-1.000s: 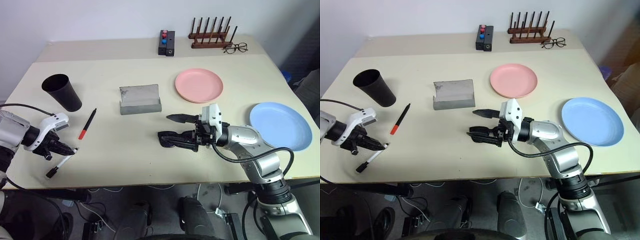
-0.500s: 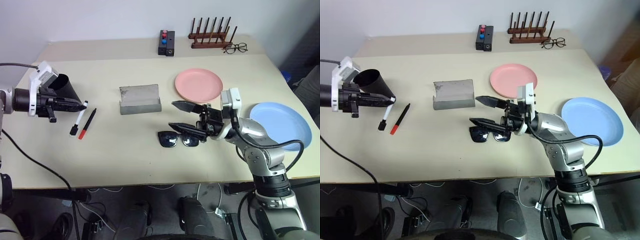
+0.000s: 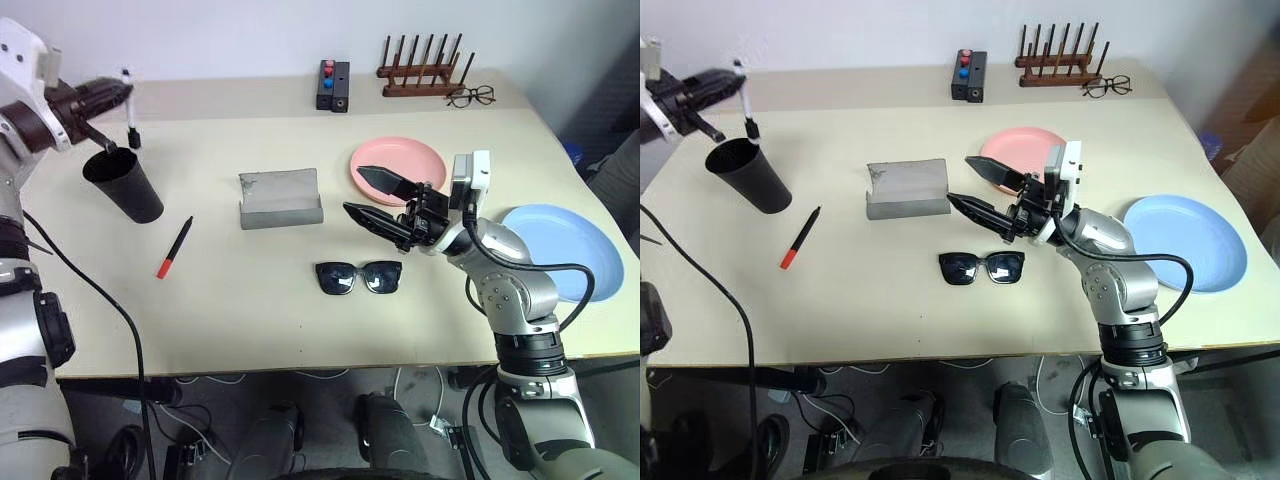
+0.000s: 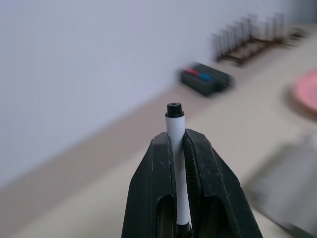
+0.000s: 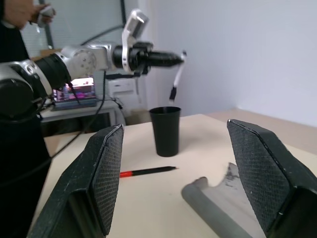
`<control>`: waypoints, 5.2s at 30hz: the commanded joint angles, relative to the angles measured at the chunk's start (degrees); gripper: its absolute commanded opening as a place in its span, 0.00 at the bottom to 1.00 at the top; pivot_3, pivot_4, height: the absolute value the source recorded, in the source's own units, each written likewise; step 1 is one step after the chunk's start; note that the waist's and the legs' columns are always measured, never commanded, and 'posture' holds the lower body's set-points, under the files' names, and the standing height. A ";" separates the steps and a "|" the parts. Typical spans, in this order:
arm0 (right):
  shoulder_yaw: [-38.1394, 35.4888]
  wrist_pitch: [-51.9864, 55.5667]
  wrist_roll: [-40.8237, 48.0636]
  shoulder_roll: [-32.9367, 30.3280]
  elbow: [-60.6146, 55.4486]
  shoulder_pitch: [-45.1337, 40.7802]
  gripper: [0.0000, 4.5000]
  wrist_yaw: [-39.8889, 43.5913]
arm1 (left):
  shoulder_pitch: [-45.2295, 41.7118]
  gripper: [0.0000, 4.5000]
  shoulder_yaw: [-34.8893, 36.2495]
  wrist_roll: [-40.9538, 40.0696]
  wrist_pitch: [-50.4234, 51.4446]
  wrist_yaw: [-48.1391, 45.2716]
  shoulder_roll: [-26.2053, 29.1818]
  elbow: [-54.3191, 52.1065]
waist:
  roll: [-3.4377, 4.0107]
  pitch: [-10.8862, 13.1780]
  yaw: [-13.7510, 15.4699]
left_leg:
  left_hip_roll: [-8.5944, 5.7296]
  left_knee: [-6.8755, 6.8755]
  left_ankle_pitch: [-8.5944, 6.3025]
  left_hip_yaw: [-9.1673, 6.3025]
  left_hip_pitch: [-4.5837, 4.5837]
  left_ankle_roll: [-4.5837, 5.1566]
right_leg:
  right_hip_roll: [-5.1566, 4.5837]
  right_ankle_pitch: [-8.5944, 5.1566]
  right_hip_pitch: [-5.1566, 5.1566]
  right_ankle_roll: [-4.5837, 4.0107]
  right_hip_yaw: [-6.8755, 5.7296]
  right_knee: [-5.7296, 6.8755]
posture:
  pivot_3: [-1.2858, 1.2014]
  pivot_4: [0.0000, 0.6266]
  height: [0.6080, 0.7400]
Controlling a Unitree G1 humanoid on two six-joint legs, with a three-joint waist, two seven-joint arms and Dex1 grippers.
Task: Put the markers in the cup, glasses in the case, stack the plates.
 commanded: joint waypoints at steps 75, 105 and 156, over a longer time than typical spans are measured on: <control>1.00 -4.76 -4.49 -0.05 -0.12 0.66 0.76 1.38 | 17.69 0.99 -4.78 -3.43 72.87 26.86 -10.06 -36.04 | -0.09 -0.06 0.34 | 0.01 0.04 0.01 -0.02 0.01 -0.01 | 0.06 0.01 0.02 0.00 0.07 0.03 | 0.52 0.24 1.00; 1.36 -5.91 -5.45 -0.13 0.60 0.70 0.76 0.07 | 16.58 0.01 -12.57 -1.29 68.64 18.92 -10.02 -31.36 | -0.08 -0.07 0.12 | -0.04 0.05 0.00 -0.02 0.02 -0.01 | -0.01 0.01 0.05 0.00 0.06 0.04 | 0.52 0.24 1.00; 0.31 -4.39 -4.43 -1.85 2.57 -0.26 0.76 1.63 | 9.58 0.01 16.51 -9.81 -18.83 19.09 -12.45 5.12 | -0.24 -0.14 -0.01 | -0.04 0.11 0.00 -0.03 -0.01 0.00 | -0.12 0.03 0.07 0.03 -0.04 0.01 | 0.52 0.24 1.00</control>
